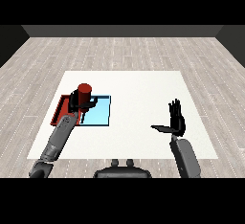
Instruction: Pick the red can and put it in the red box
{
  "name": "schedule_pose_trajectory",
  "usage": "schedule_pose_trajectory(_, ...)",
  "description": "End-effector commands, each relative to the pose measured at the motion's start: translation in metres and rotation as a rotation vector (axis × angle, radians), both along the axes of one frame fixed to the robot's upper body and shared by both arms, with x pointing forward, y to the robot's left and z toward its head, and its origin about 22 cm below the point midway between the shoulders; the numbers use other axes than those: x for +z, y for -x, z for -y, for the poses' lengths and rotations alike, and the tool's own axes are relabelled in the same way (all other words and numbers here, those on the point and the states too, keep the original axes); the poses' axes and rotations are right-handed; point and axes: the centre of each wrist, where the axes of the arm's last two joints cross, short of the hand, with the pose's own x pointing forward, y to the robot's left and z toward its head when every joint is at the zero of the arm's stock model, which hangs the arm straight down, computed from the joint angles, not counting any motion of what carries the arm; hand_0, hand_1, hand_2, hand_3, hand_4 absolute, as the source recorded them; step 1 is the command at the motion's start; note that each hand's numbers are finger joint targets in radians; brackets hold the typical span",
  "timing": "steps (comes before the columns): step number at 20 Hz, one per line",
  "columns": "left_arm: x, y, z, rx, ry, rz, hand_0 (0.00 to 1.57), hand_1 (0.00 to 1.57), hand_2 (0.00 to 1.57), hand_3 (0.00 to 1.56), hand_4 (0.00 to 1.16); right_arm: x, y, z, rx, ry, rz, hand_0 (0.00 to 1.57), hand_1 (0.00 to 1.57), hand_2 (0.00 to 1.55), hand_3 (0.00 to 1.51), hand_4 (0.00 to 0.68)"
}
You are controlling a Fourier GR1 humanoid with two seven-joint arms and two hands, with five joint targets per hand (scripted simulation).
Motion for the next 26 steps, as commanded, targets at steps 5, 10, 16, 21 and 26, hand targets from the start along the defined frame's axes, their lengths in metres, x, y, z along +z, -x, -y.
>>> schedule_pose_trajectory(5, -0.028, -0.02, -0.088, 0.254, -0.056, -0.197, 1.57, 1.57, 1.56, 1.46, 1.1, -0.024, 0.002, 0.002, 0.019, 0.023, -0.013, 0.0, 0.0, 0.0, 0.0, 0.0)
schedule_pose_trajectory(10, -0.083, -0.013, -0.108, 0.31, -0.061, -0.321, 1.57, 1.57, 1.57, 1.49, 1.07, -0.016, -0.008, 0.022, 0.003, 0.015, 0.008, 0.0, 0.0, 0.0, 0.0, 0.0)
schedule_pose_trajectory(16, -0.096, -0.008, -0.132, 0.453, -0.158, -0.522, 1.01, 1.01, 1.06, 1.21, 0.94, -0.019, 0.001, 0.007, 0.003, 0.064, 0.072, 0.0, 0.0, 0.0, 0.0, 0.0)
schedule_pose_trajectory(21, -0.12, 0.006, -0.131, 0.508, -0.159, -0.608, 0.85, 0.85, 0.8, 0.0, 0.71, -0.008, -0.004, 0.005, 0.008, 0.059, 0.093, 0.0, 0.0, 0.0, 0.0, 0.0)
schedule_pose_trajectory(26, -0.114, 0.007, -0.142, 0.4, -0.109, -0.674, 0.71, 0.71, 0.7, 0.0, 0.51, -0.006, 0.002, 0.002, 0.006, 0.047, 0.128, 0.0, 0.0, 0.0, 0.0, 0.0)
